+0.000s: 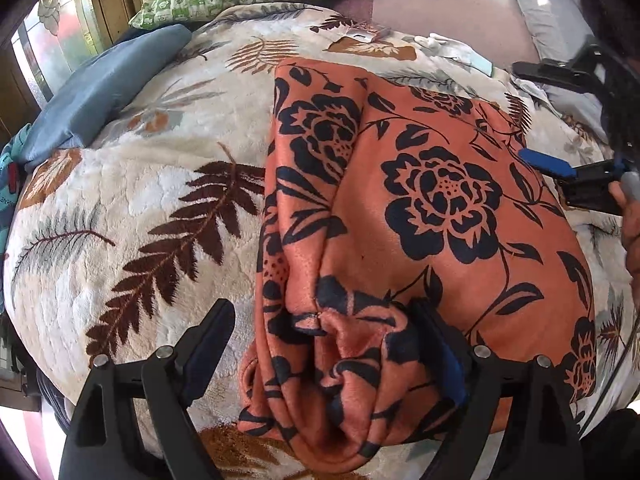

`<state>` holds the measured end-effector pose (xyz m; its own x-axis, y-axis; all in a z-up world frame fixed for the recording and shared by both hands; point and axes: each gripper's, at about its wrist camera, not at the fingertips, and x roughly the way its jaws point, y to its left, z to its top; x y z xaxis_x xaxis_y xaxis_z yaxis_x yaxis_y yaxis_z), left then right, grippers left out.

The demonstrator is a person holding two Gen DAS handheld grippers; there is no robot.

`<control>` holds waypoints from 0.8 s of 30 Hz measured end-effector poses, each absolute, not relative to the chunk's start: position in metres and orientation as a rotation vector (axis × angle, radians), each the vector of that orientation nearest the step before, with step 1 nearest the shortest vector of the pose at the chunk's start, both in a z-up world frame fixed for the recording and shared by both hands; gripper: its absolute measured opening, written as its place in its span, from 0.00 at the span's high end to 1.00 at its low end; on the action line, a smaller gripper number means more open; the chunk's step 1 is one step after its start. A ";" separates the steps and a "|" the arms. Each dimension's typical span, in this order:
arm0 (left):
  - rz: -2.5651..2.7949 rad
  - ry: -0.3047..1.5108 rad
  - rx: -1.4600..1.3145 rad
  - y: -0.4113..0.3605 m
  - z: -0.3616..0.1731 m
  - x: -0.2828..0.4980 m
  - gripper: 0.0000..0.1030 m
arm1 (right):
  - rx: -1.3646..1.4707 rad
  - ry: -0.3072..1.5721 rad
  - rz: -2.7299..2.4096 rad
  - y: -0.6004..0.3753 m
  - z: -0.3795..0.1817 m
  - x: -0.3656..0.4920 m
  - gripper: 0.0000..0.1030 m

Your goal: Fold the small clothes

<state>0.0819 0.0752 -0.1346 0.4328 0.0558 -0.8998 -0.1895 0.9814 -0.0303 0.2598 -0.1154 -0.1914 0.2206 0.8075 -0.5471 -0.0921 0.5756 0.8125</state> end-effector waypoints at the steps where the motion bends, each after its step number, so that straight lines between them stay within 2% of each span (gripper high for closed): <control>1: 0.154 1.113 -0.142 0.078 -0.134 0.081 0.13 | 0.743 1.181 0.734 -0.120 -0.183 0.249 0.17; 6: 0.168 1.097 -0.166 0.084 -0.125 0.069 0.13 | 0.813 1.170 0.859 -0.137 -0.163 0.169 0.17; 10: 0.182 1.055 -0.179 0.089 -0.108 0.053 0.13 | 0.799 1.307 0.804 -0.132 -0.227 0.118 0.16; 11: 0.183 1.053 -0.176 0.090 -0.104 0.049 0.13 | 0.841 1.279 0.805 -0.135 -0.238 0.113 0.17; 17: 0.199 1.017 -0.170 0.097 -0.086 0.029 0.13 | 0.828 1.154 0.846 -0.144 -0.196 0.093 0.17; 21: 0.200 1.042 -0.179 0.098 -0.086 0.026 0.13 | 0.903 1.215 0.798 -0.147 -0.246 0.087 0.18; 24: 0.188 1.024 -0.166 0.094 -0.077 0.024 0.13 | 0.915 1.210 0.796 -0.158 -0.229 0.090 0.18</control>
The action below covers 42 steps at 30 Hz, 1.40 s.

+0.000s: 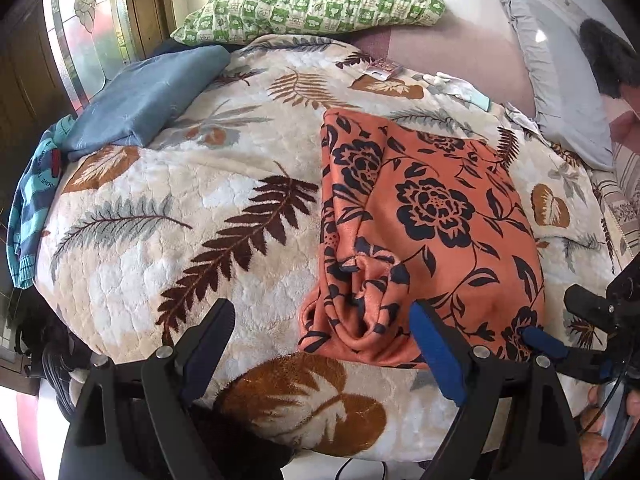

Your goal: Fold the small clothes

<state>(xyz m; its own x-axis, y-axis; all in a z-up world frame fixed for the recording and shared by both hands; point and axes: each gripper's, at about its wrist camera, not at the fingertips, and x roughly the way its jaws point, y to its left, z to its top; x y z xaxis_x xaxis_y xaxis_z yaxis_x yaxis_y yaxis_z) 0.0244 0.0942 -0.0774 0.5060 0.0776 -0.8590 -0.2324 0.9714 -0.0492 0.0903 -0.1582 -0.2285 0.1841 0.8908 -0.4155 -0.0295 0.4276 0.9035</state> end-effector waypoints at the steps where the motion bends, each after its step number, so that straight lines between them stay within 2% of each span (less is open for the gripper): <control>1: 0.179 1.015 -0.159 0.091 -0.074 0.026 0.13 | 0.869 1.174 0.799 -0.162 -0.216 0.092 0.18; 6: 0.104 1.008 -0.102 0.059 -0.076 0.048 0.13 | 0.808 1.074 0.753 -0.184 -0.185 0.135 0.18; 13: 0.133 1.129 -0.009 0.037 -0.130 0.080 0.13 | 0.785 1.098 0.664 -0.193 -0.204 0.218 0.18; 19: 0.108 1.102 -0.020 0.039 -0.138 0.078 0.07 | 0.706 1.167 0.640 -0.165 -0.221 0.278 0.18; 20: 0.102 1.101 -0.028 0.040 -0.139 0.077 0.07 | 0.678 1.223 0.621 -0.157 -0.230 0.285 0.22; 22: 0.092 1.099 -0.032 0.043 -0.139 0.077 0.06 | 0.610 1.261 0.621 -0.143 -0.235 0.292 0.61; 24: 0.086 1.098 -0.038 0.044 -0.140 0.077 0.06 | 0.537 1.252 0.601 -0.135 -0.222 0.290 0.75; 26: 0.082 1.099 -0.043 0.045 -0.141 0.077 0.05 | 0.412 1.186 0.588 -0.125 -0.197 0.280 0.75; 29: 0.077 1.109 -0.033 0.043 -0.140 0.080 0.05 | 0.297 1.192 0.512 -0.119 -0.197 0.278 0.76; 31: 0.073 1.118 -0.037 0.045 -0.140 0.082 0.05 | 0.271 1.198 0.456 -0.119 -0.206 0.276 0.69; 32: 0.069 1.122 -0.038 0.046 -0.140 0.082 0.05 | 0.270 1.187 0.442 -0.119 -0.203 0.273 0.62; 33: 0.063 1.127 -0.036 0.047 -0.140 0.083 0.05 | 0.268 1.183 0.435 -0.119 -0.197 0.269 0.40; 34: 0.056 1.133 -0.037 0.049 -0.139 0.084 0.05 | 0.280 1.173 0.452 -0.120 -0.187 0.263 0.31; 35: 0.051 1.139 -0.043 0.050 -0.138 0.085 0.05 | 0.304 1.147 0.496 -0.122 -0.175 0.257 0.27; 39: 0.025 1.135 -0.106 0.060 -0.122 0.085 0.05 | 0.330 1.119 0.539 -0.142 -0.147 0.216 0.26; 42: 0.030 1.077 -0.140 0.069 -0.102 0.075 0.05 | 0.335 1.212 0.535 -0.157 -0.165 0.181 0.26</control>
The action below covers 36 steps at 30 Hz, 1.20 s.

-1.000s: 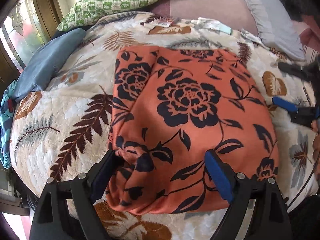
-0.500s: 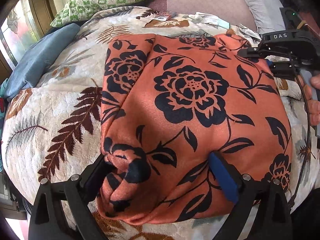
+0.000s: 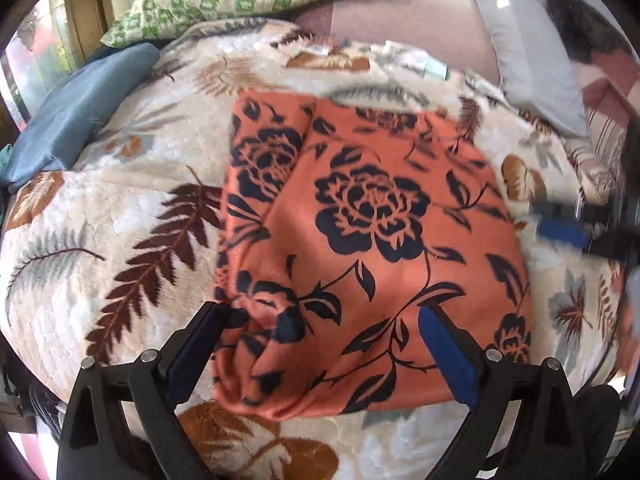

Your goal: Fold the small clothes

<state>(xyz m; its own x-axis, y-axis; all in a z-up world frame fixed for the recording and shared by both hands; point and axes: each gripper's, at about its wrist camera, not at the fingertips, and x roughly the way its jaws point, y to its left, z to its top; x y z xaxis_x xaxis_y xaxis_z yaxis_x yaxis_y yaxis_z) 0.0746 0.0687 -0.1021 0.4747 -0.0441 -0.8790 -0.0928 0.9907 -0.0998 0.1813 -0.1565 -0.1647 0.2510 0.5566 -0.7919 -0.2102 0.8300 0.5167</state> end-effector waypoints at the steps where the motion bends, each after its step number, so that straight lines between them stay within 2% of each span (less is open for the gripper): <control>1: 0.047 1.068 -0.136 0.072 -0.100 0.073 0.05 | 0.361 1.238 0.553 -0.161 -0.174 0.171 0.26; 6: 0.155 1.145 -0.058 0.080 -0.124 0.078 0.05 | 0.594 1.307 0.608 -0.168 -0.225 0.146 0.26; 8: 0.178 1.190 -0.054 0.086 -0.141 0.079 0.03 | 0.583 1.294 0.615 -0.163 -0.231 0.145 0.27; 9: 0.177 1.188 -0.084 0.090 -0.143 0.079 0.03 | 0.556 1.286 0.615 -0.160 -0.227 0.145 0.49; 11: 0.184 1.200 -0.128 0.098 -0.145 0.080 0.00 | 0.433 1.264 0.610 -0.148 -0.206 0.143 0.63; 12: 0.180 1.202 -0.139 0.101 -0.145 0.080 0.00 | 0.358 1.229 0.615 -0.141 -0.191 0.138 0.67; 14: 0.171 1.199 -0.148 0.105 -0.147 0.080 0.00 | 0.260 1.179 0.606 -0.131 -0.169 0.129 0.67; 16: 0.164 1.202 -0.159 0.108 -0.148 0.081 0.00 | 0.198 1.213 0.554 -0.128 -0.183 0.132 0.67; 18: 0.165 1.204 -0.143 0.108 -0.148 0.080 0.00 | 0.261 1.299 0.495 -0.137 -0.217 0.139 0.54; 19: 0.164 1.198 -0.135 0.108 -0.147 0.080 0.00 | 0.309 1.285 0.503 -0.143 -0.217 0.138 0.53; 21: 0.162 1.199 -0.139 0.109 -0.147 0.081 0.00 | 0.220 1.265 0.491 -0.139 -0.202 0.133 0.44; 24: 0.167 1.198 -0.148 0.108 -0.147 0.080 0.00 | 0.068 1.197 0.468 -0.132 -0.170 0.127 0.44; 30: 0.167 1.194 -0.145 0.097 -0.145 0.065 0.00 | 0.280 1.120 0.586 -0.132 -0.125 0.153 0.41; 32: 0.167 1.195 -0.148 0.097 -0.147 0.068 0.00 | 0.351 1.140 0.648 -0.124 -0.133 0.168 0.36; 34: 0.173 1.195 -0.148 0.096 -0.148 0.070 0.00 | 0.322 1.204 0.596 -0.113 -0.163 0.185 0.26; 36: 0.176 1.199 -0.146 0.094 -0.148 0.071 0.00 | 0.297 1.296 0.550 -0.100 -0.195 0.191 0.25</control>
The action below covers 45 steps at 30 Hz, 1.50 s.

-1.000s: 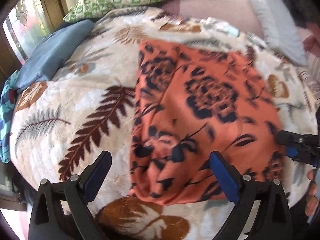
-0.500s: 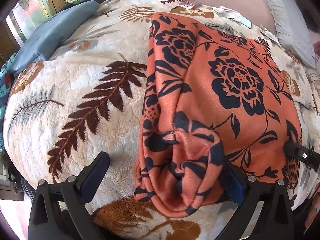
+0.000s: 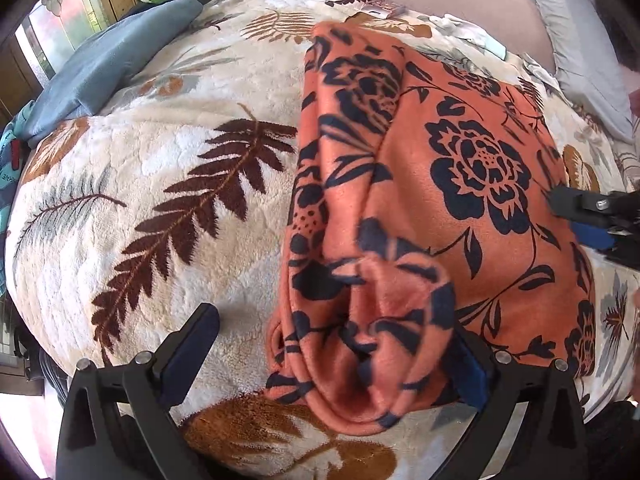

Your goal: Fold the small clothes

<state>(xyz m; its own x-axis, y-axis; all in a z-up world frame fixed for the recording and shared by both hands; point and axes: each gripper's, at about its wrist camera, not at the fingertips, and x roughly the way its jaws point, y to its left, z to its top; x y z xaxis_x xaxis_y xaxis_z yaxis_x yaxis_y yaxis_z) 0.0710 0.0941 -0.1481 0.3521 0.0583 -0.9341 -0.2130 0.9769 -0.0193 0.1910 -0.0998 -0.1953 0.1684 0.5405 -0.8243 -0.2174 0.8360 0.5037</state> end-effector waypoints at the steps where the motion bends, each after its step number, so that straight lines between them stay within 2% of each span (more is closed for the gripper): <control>1: 0.179 1.199 -0.135 0.093 -0.147 0.072 0.00 | 0.326 1.260 0.549 -0.103 -0.189 0.189 0.25; 7: 0.187 1.176 -0.151 0.090 -0.131 0.065 0.00 | 0.352 1.176 0.575 -0.119 -0.143 0.152 0.25; 9: 0.185 1.165 -0.139 0.088 -0.124 0.061 0.00 | 0.373 1.181 0.583 -0.122 -0.149 0.140 0.24; 13: 0.185 1.139 -0.115 0.083 -0.109 0.052 0.00 | 0.231 1.321 0.482 -0.123 -0.197 0.142 0.22; 15: 0.200 1.107 -0.097 0.087 -0.100 0.046 0.00 | 0.321 1.354 0.487 -0.131 -0.202 0.140 0.22; 25: 0.249 1.050 -0.102 0.102 -0.084 0.032 0.00 | 0.332 1.112 0.580 -0.128 -0.137 0.113 0.22; 28: 0.252 1.012 -0.154 0.113 -0.080 0.027 0.00 | 0.336 1.148 0.643 -0.113 -0.147 0.114 0.22; 31: 0.270 0.961 -0.249 0.135 -0.075 0.027 0.00 | 0.262 1.274 0.651 -0.100 -0.187 0.119 0.22; 32: 0.261 0.953 -0.282 0.142 -0.074 0.028 0.00 | 0.262 1.253 0.660 -0.100 -0.190 0.117 0.21; 33: 0.239 0.943 -0.309 0.148 -0.074 0.032 0.00 | 0.268 1.224 0.669 -0.101 -0.187 0.114 0.19; 39: 0.067 0.961 -0.415 0.149 -0.082 0.093 0.00 | 0.234 1.238 0.691 -0.094 -0.183 0.113 0.18; 45: -0.145 1.101 -0.566 0.138 -0.122 0.154 0.01 | 0.278 1.238 0.748 -0.104 -0.190 0.117 0.18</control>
<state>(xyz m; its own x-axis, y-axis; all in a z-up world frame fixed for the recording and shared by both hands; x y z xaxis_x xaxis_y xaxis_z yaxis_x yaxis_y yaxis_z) 0.1543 0.1383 -0.1217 0.4589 -0.3833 -0.8015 -0.1634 0.8504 -0.5002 0.1168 -0.1044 -0.1897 0.1303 0.6484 -0.7501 -0.3624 0.7353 0.5726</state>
